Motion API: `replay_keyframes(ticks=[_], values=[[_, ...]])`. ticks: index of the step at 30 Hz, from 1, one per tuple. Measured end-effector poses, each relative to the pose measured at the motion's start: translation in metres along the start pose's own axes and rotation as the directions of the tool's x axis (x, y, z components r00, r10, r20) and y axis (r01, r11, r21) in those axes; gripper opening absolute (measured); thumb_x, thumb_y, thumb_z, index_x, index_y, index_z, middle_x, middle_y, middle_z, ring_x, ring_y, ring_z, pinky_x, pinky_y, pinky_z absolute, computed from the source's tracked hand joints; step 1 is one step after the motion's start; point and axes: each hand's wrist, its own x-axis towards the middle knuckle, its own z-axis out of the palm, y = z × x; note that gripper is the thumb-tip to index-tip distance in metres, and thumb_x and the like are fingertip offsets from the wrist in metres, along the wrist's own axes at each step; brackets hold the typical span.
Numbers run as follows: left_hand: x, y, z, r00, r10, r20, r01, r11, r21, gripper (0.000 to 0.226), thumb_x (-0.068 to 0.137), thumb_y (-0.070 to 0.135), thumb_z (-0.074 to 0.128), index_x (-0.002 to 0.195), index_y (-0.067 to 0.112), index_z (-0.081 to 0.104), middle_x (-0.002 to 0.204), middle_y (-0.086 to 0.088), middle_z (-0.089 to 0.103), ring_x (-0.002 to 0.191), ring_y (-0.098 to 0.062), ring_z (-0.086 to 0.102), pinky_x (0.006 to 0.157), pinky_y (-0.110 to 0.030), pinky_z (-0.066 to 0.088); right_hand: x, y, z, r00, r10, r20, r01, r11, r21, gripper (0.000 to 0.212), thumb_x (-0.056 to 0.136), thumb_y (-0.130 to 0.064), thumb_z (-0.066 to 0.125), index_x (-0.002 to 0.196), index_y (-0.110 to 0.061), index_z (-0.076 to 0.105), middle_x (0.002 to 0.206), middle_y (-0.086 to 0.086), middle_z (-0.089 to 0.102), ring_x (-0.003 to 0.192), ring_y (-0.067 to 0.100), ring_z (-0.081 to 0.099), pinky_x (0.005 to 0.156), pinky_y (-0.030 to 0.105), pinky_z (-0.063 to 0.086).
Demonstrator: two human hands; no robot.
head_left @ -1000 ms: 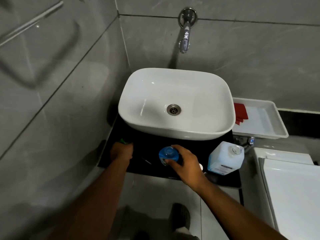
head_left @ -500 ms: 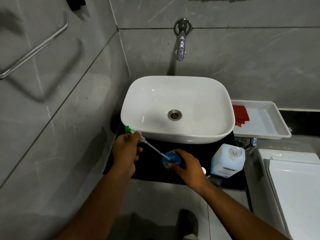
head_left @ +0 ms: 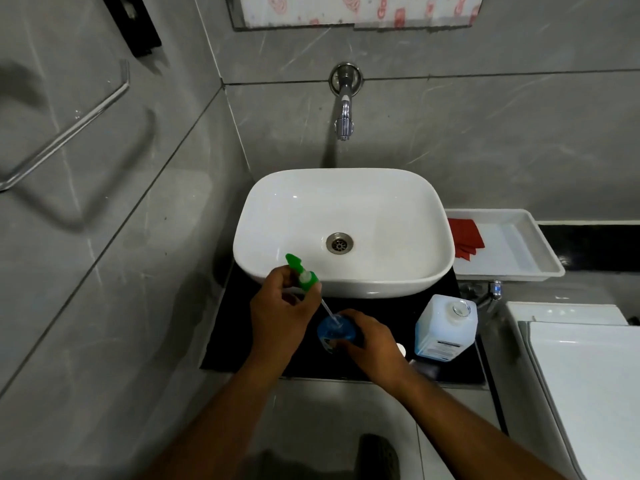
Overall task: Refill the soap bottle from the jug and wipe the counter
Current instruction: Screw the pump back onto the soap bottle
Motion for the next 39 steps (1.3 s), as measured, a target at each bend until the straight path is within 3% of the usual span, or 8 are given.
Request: replay_keyframes(ticks=[6, 14, 19, 26, 32, 35, 37, 39], values=[[-0.019, -0.019, 0.008, 0.974, 0.075, 0.213, -0.106, 0.985, 0.136, 0.033, 0.07, 0.027, 0.078, 0.082, 0.051, 0.058, 0.076, 0.017, 0.067, 0.073, 0.003, 0.063, 0.06, -0.008, 0.048, -0.001, 0.0, 0.0, 1.0, -0.012, -0.019, 0.012, 1.0, 0.013, 0.042, 0.074, -0.035, 0.072, 0.112, -0.04, 0.055, 0.095, -0.021, 0.059, 0.089, -0.014, 0.056, 0.073, 0.001, 0.041], [-0.02, -0.04, 0.018, 0.934, 0.08, 0.349, -0.172, 0.955, 0.241, 0.031, 0.07, 0.012, 0.077, 0.098, 0.021, 0.069, 0.093, 0.012, 0.063, 0.085, 0.003, 0.057, 0.077, -0.008, 0.045, 0.0, 0.003, 0.001, 1.0, -0.002, -0.018, 0.001, 0.999, -0.045, 0.05, 0.079, -0.021, 0.072, 0.127, -0.019, 0.057, 0.121, 0.003, 0.064, 0.102, 0.003, 0.054, 0.081, -0.001, 0.034], [-0.022, -0.044, 0.021, 0.943, 0.05, 0.328, -0.137, 0.96, 0.246, 0.038, 0.067, 0.002, 0.073, 0.102, 0.017, 0.067, 0.1, 0.004, 0.053, 0.09, -0.009, 0.057, 0.076, 0.0, 0.04, 0.0, 0.001, -0.001, 1.0, -0.006, -0.004, 0.006, 0.999, -0.035, 0.048, 0.081, -0.021, 0.07, 0.127, -0.019, 0.056, 0.122, 0.004, 0.063, 0.103, 0.005, 0.056, 0.082, 0.002, 0.036], [-0.023, -0.043, 0.031, 0.979, 0.03, 0.2, -0.095, 0.941, 0.325, 0.025, 0.067, 0.034, 0.08, 0.081, 0.026, 0.061, 0.083, 0.009, 0.058, 0.078, -0.007, 0.057, 0.067, -0.02, 0.045, 0.0, 0.0, -0.002, 1.0, -0.008, -0.002, 0.007, 0.997, -0.071, 0.049, 0.081, -0.02, 0.07, 0.127, -0.018, 0.056, 0.122, 0.004, 0.063, 0.107, 0.013, 0.059, 0.081, 0.0, 0.033], [-0.021, -0.044, 0.034, 0.985, 0.047, 0.167, -0.117, 0.893, 0.434, 0.034, 0.065, 0.047, 0.078, 0.073, 0.024, 0.054, 0.075, 0.009, 0.054, 0.068, -0.006, 0.053, 0.057, -0.019, 0.042, 0.0, -0.002, -0.002, 1.0, -0.022, -0.001, 0.022, 0.999, -0.046, 0.048, 0.077, -0.018, 0.072, 0.123, -0.019, 0.058, 0.117, 0.003, 0.065, 0.102, 0.006, 0.057, 0.081, 0.002, 0.037], [-0.021, -0.045, 0.034, 0.968, 0.074, 0.241, -0.154, 0.931, 0.33, 0.021, 0.07, 0.024, 0.078, 0.085, 0.023, 0.063, 0.083, 0.011, 0.059, 0.08, -0.012, 0.06, 0.068, -0.017, 0.047, 0.0, -0.001, -0.002, 1.0, -0.023, -0.01, 0.022, 0.999, -0.036, 0.047, 0.079, -0.016, 0.07, 0.125, -0.017, 0.058, 0.119, 0.003, 0.064, 0.105, 0.011, 0.059, 0.085, 0.008, 0.039], [-0.025, -0.047, 0.031, 0.947, 0.073, 0.314, -0.143, 0.969, 0.204, 0.045, 0.07, 0.007, 0.072, 0.11, 0.026, 0.064, 0.1, 0.016, 0.062, 0.099, -0.012, 0.062, 0.081, -0.008, 0.045, 0.0, -0.002, -0.003, 1.0, -0.026, -0.005, 0.026, 1.0, -0.018, 0.045, 0.081, -0.016, 0.069, 0.125, -0.016, 0.058, 0.119, 0.003, 0.064, 0.105, 0.012, 0.06, 0.085, 0.007, 0.039], [-0.029, -0.05, 0.032, 0.95, 0.009, 0.313, -0.074, 0.978, 0.195, 0.07, 0.068, 0.009, 0.072, 0.132, 0.021, 0.049, 0.12, 0.008, 0.059, 0.116, -0.014, 0.054, 0.097, -0.021, 0.046, 0.0, -0.004, -0.004, 0.999, -0.049, 0.0, 0.049, 0.999, 0.008, 0.041, 0.083, -0.015, 0.068, 0.123, -0.017, 0.059, 0.117, 0.001, 0.065, 0.103, 0.008, 0.06, 0.085, 0.006, 0.041]])
